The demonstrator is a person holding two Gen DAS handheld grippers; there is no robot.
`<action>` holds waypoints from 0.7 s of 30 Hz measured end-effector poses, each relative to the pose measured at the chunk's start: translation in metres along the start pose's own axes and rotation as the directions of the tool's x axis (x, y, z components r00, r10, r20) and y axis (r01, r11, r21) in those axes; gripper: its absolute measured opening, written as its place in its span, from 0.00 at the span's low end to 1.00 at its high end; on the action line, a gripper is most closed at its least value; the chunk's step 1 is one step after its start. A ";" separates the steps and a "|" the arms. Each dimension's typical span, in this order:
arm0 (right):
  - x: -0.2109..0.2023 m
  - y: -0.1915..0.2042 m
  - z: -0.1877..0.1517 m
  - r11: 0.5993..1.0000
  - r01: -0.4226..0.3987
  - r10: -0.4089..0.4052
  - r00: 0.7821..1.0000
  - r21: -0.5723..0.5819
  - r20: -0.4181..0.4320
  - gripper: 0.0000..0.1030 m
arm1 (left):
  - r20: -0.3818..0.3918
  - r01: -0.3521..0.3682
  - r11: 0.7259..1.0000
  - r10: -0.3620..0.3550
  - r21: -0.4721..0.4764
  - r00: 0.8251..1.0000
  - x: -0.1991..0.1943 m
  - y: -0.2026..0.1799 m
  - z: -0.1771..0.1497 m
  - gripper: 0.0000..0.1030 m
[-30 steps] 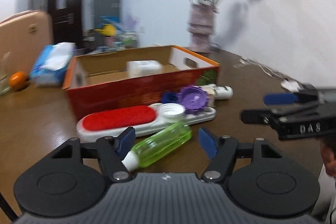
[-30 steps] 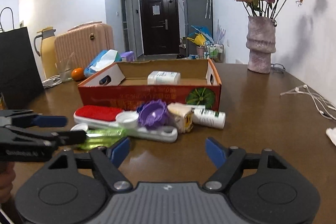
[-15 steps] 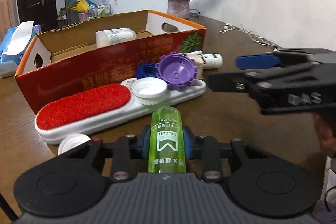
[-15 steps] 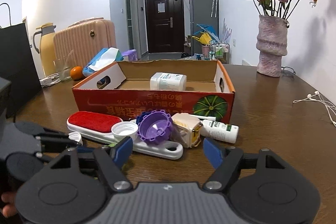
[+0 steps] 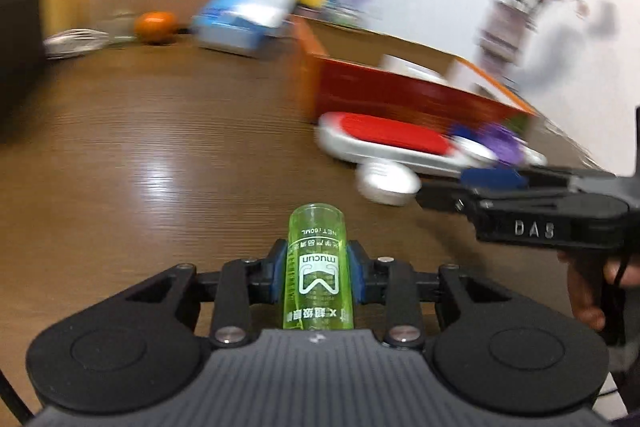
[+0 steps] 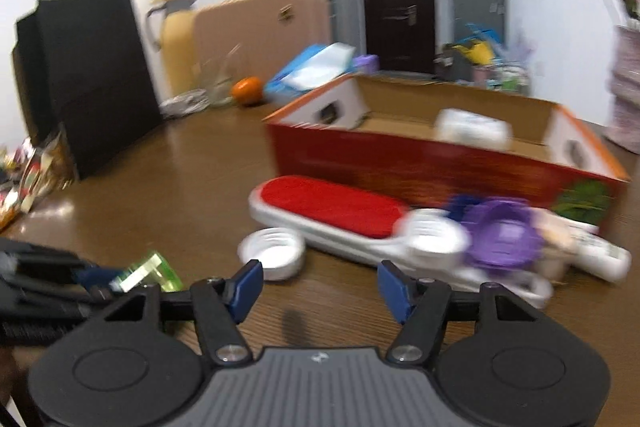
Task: Organize rigid objects
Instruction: 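Lift the green bottle with the left tool while the right tool grasps a white cap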
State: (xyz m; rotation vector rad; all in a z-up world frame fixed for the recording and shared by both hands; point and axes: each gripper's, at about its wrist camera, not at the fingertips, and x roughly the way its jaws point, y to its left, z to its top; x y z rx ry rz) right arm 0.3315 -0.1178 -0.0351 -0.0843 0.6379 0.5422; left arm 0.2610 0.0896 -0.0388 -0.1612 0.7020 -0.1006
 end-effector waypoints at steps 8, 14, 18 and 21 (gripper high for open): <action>0.033 0.029 0.012 0.999 0.039 -0.040 0.998 -0.025 -0.048 0.40 | 0.036 -0.052 0.997 0.054 -0.058 0.998 -0.025 0.029 -0.005 0.31; 0.015 0.030 0.009 0.999 0.048 -0.049 0.998 -0.019 -0.037 0.38 | 0.069 -0.046 0.997 0.050 -0.057 0.996 -0.041 0.026 -0.007 0.31; -0.015 0.027 0.002 0.998 0.063 -0.063 0.998 -0.025 -0.006 0.38 | 0.095 -0.033 0.998 0.037 -0.045 0.995 -0.060 0.015 -0.012 0.31; -0.045 0.021 -0.007 0.997 0.075 -0.075 0.997 -0.004 0.017 0.38 | 0.119 -0.016 0.999 0.020 -0.029 0.993 -0.074 0.002 -0.017 0.31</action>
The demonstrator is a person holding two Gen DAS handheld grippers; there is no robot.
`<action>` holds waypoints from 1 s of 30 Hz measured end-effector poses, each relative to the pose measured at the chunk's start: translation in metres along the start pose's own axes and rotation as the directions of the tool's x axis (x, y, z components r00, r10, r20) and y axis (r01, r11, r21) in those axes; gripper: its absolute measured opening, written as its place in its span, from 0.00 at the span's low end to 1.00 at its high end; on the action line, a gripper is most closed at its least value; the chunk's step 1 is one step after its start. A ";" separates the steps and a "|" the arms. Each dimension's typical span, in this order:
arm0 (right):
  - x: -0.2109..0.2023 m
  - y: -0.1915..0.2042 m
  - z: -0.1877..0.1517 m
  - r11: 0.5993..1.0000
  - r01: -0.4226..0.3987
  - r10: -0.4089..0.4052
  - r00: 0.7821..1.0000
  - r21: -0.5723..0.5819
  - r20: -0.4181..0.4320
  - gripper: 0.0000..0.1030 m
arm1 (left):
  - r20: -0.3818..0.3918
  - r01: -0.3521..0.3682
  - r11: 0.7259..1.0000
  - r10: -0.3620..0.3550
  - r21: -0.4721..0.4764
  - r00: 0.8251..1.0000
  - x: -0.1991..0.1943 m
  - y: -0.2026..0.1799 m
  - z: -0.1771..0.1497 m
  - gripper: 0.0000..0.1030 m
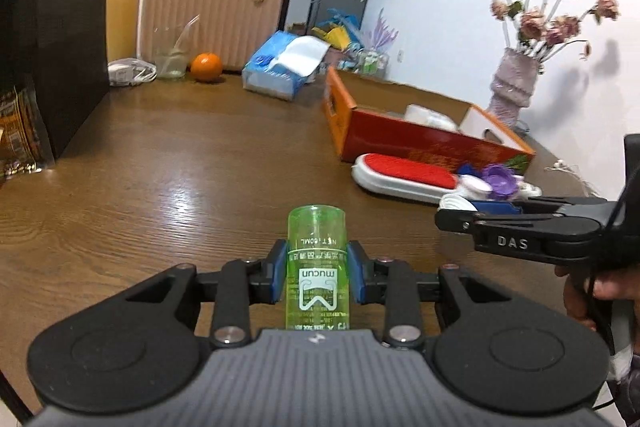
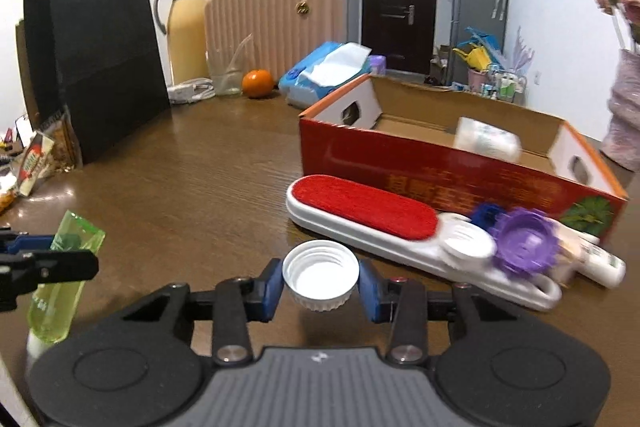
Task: Organize rigid objects
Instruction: 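Lift the green bottle with the left tool while the right tool grasps a white cap, then place the green bottle in the box with the left tool while the right tool drops the white cap there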
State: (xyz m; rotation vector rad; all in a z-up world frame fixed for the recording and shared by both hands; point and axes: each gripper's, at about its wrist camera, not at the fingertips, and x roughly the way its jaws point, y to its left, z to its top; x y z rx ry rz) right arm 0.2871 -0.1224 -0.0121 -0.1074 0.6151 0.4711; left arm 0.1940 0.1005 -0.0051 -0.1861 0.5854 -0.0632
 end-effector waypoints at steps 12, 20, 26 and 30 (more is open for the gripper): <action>-0.130 -0.035 -0.050 0.995 0.080 -0.086 0.987 0.051 0.137 0.38 | 0.050 0.053 0.993 -0.058 0.101 0.997 -0.056 -0.077 -0.024 0.30; -0.172 -0.059 -0.079 0.991 0.079 -0.099 0.978 0.112 0.182 0.38 | 0.072 0.057 0.985 -0.069 0.165 0.995 -0.077 -0.119 -0.031 0.30; -0.180 -0.074 -0.085 0.986 0.080 -0.110 0.972 0.148 0.206 0.38 | 0.071 0.056 0.981 -0.070 0.186 0.995 -0.076 -0.134 -0.029 0.30; -0.175 -0.084 -0.081 0.983 0.089 -0.121 0.971 0.160 0.206 0.38 | 0.066 0.056 0.979 -0.070 0.196 0.995 -0.066 -0.137 -0.020 0.30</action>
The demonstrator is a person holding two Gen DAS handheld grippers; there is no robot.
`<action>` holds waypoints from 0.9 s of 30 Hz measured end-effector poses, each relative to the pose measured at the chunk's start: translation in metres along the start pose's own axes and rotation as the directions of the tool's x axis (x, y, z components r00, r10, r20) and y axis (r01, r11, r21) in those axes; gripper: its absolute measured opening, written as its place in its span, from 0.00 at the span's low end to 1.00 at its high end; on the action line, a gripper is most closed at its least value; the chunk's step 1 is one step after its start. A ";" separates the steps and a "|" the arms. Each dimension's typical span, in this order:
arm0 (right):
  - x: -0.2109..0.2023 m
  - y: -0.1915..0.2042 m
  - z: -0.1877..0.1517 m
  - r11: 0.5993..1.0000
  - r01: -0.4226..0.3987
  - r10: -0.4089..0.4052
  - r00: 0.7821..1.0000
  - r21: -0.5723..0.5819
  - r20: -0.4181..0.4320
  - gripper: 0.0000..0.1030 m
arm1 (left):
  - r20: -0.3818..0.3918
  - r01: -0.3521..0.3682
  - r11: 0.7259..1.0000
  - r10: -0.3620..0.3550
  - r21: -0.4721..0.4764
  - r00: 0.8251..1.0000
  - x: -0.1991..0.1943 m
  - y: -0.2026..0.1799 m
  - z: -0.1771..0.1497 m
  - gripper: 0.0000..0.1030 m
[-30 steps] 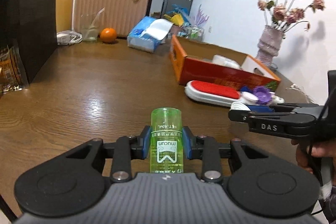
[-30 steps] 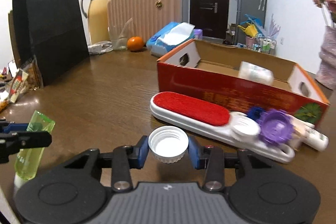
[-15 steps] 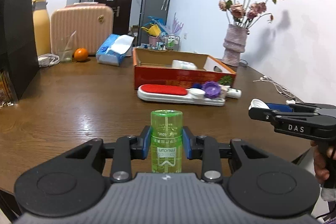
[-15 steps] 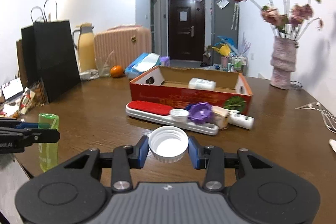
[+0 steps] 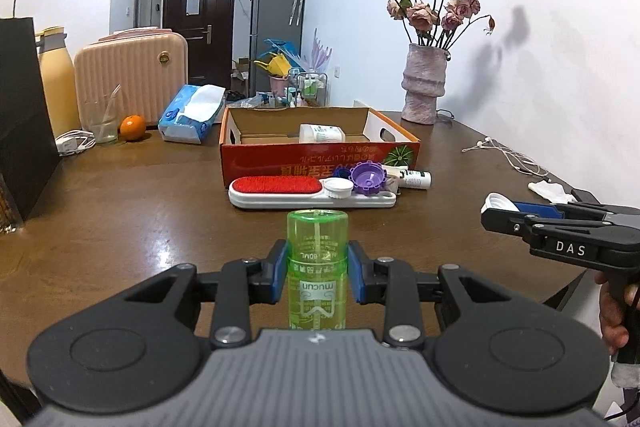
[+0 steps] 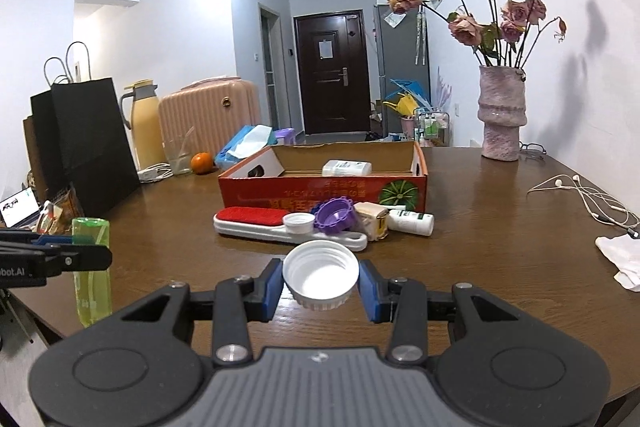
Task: Organize rigid objects
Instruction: 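Place the green bottle in the box with the left tool while the right tool drops the white cap there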
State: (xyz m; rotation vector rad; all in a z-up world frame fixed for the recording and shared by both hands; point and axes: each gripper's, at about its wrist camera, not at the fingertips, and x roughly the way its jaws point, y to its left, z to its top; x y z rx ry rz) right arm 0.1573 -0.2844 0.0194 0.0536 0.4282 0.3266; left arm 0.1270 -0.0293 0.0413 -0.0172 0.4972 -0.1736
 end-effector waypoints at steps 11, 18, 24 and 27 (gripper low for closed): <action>0.075 -0.038 0.053 1.000 -0.001 0.001 1.000 -0.017 0.007 0.38 | -0.005 0.051 0.998 -0.050 0.048 0.999 0.080 0.037 0.077 0.30; 0.164 -0.064 0.102 0.999 -0.043 0.043 0.998 -0.023 -0.038 0.38 | -0.057 0.076 0.993 -0.072 0.089 0.996 0.168 0.063 0.142 0.30; 0.262 -0.088 0.149 0.998 -0.054 0.051 0.985 -0.012 -0.168 0.38 | -0.171 0.103 0.989 -0.084 0.109 0.982 0.257 0.079 0.189 0.30; 0.314 -0.096 0.162 0.998 -0.045 0.036 0.971 -0.033 -0.238 0.38 | -0.220 0.086 0.985 -0.052 0.149 0.974 0.306 0.083 0.199 0.31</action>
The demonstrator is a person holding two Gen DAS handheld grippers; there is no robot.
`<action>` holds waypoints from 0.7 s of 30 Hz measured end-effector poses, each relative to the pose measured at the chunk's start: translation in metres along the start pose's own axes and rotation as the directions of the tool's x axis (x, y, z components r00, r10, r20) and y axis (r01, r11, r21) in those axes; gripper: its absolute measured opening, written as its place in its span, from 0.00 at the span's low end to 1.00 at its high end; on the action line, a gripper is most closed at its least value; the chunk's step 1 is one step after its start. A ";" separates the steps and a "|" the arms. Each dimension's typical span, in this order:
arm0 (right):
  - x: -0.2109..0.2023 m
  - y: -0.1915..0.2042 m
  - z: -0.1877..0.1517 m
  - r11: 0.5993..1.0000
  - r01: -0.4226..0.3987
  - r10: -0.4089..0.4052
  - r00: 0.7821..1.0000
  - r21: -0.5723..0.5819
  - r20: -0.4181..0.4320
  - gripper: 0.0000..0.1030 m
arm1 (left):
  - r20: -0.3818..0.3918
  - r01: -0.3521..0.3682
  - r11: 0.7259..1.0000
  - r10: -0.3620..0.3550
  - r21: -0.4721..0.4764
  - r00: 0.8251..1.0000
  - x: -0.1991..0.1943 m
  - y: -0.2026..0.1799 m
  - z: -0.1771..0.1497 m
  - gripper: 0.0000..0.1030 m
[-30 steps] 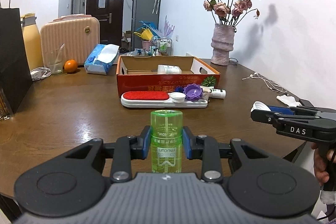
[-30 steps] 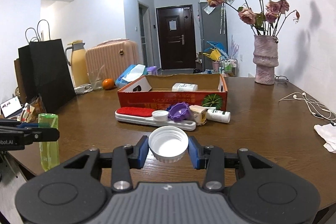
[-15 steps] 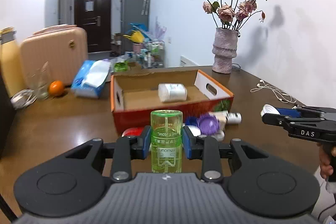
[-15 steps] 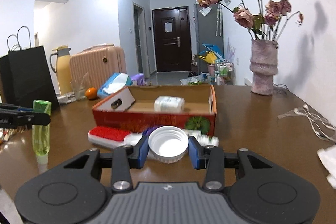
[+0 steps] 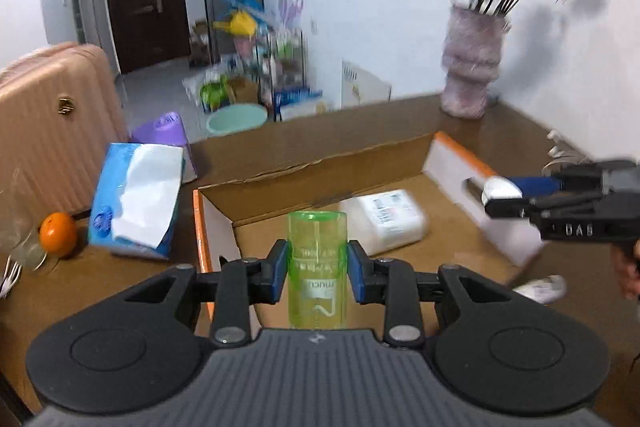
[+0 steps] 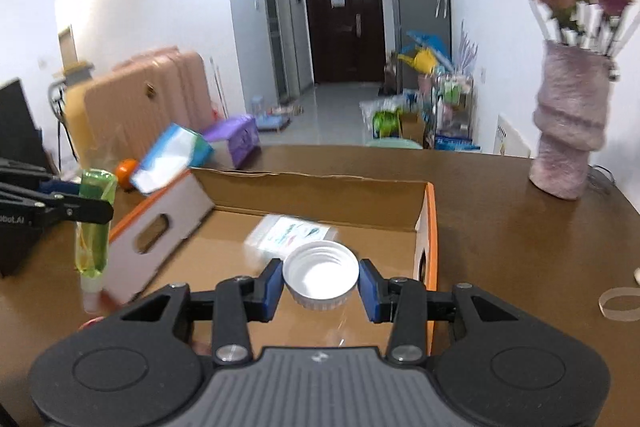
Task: Organize rigid objects
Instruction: 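Place the green bottle in the box with the left tool while the right tool drops the white cap there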
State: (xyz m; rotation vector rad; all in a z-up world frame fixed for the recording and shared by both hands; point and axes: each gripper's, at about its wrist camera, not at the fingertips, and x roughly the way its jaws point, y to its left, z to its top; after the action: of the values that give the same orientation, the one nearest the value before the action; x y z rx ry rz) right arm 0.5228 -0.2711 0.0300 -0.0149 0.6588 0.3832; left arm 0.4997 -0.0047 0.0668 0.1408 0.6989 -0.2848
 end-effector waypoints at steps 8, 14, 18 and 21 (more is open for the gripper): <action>0.113 -0.023 0.042 0.996 0.087 -0.090 0.978 -0.021 -0.190 0.38 | -0.181 -0.041 0.998 0.050 0.052 0.982 0.122 0.033 0.025 0.31; 0.147 -0.011 0.054 0.978 0.152 -0.178 0.963 -0.141 -0.201 0.61 | -0.207 -0.028 0.999 0.031 0.020 0.978 0.156 0.054 0.027 0.54; 0.150 -0.014 0.056 0.984 0.123 -0.148 0.968 -0.132 -0.203 0.65 | -0.202 -0.021 1.000 0.023 0.010 0.979 0.154 0.058 0.025 0.63; 0.149 -0.016 0.056 0.984 0.122 -0.147 0.968 -0.133 -0.203 0.65 | -0.202 -0.036 0.999 0.040 0.020 0.979 0.154 0.055 0.025 0.64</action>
State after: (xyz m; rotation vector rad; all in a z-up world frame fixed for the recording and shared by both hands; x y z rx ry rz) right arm 0.6693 -0.2275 -0.0167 -0.2162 0.8406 0.2912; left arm 0.6440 0.0100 -0.0125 0.2004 0.8950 -0.2415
